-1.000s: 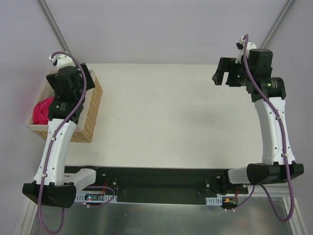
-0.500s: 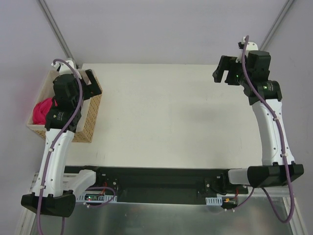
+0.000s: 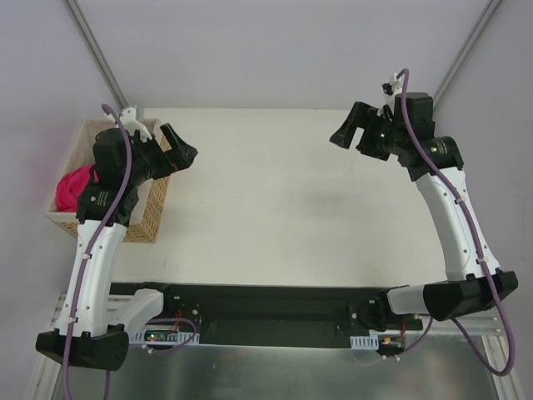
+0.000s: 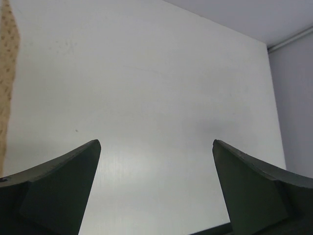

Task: Fold and stack the t-shirts
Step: Grab crumpled tshirt from bin with the left arm

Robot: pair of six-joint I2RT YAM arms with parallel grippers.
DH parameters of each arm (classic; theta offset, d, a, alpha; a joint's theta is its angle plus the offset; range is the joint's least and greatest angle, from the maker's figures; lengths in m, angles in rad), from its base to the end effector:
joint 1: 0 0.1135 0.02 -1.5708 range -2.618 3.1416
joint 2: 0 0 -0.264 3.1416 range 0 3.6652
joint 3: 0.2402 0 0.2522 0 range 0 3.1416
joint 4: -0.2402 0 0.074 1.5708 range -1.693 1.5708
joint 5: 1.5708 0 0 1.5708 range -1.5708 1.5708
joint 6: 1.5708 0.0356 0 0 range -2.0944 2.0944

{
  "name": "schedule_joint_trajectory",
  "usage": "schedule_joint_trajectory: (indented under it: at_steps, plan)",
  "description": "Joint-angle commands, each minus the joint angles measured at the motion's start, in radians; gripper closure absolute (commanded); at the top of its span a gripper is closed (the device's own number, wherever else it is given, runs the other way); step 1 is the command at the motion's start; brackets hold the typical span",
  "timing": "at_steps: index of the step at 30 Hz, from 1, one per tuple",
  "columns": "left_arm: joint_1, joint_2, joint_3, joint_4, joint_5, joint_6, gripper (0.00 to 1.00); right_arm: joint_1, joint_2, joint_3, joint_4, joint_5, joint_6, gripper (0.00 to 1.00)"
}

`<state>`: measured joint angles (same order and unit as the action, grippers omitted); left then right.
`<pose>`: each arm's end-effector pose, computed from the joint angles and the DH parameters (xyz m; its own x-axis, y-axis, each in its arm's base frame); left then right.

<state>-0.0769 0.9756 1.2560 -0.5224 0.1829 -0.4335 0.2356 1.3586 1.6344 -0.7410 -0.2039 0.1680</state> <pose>0.1955 -0.0216 0.4314 -0.3225 -0.3894 -0.8628 0.1280 0.8852 -0.4474 0.2716 0.0726 0.4472 -0.4977 0.0489 -0.8660 -0.3259 0.9147 0.2390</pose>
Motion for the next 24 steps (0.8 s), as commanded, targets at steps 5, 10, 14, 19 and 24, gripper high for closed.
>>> schedule_joint_trajectory:
  at_steps: [5, 10, 14, 19, 24]
  plan:
    - [-0.018, 0.023, -0.030, -0.007, 0.242, -0.163, 0.01, 0.136, -0.023, -0.040, 0.075, -0.045, 0.152, 0.04]
    - [-0.043, 0.018, -0.063, -0.001, 0.233, -0.235, 0.01, 0.191, -0.023, -0.036, 0.101, 0.032, 0.159, 0.04]
    - [-0.055, -0.008, -0.075, 0.008, 0.214, -0.228, 0.01, 0.217, -0.039, -0.054, 0.146, 0.043, 0.151, 0.04]
    - [-0.057, -0.087, -0.107, 0.010, 0.145, -0.220, 0.01, 0.240, -0.067, -0.123, 0.288, -0.021, 0.125, 0.04]
    - [-0.066, -0.164, -0.145, 0.041, 0.101, -0.200, 0.01, 0.243, -0.047, -0.136, 0.350, -0.091, 0.131, 0.04]
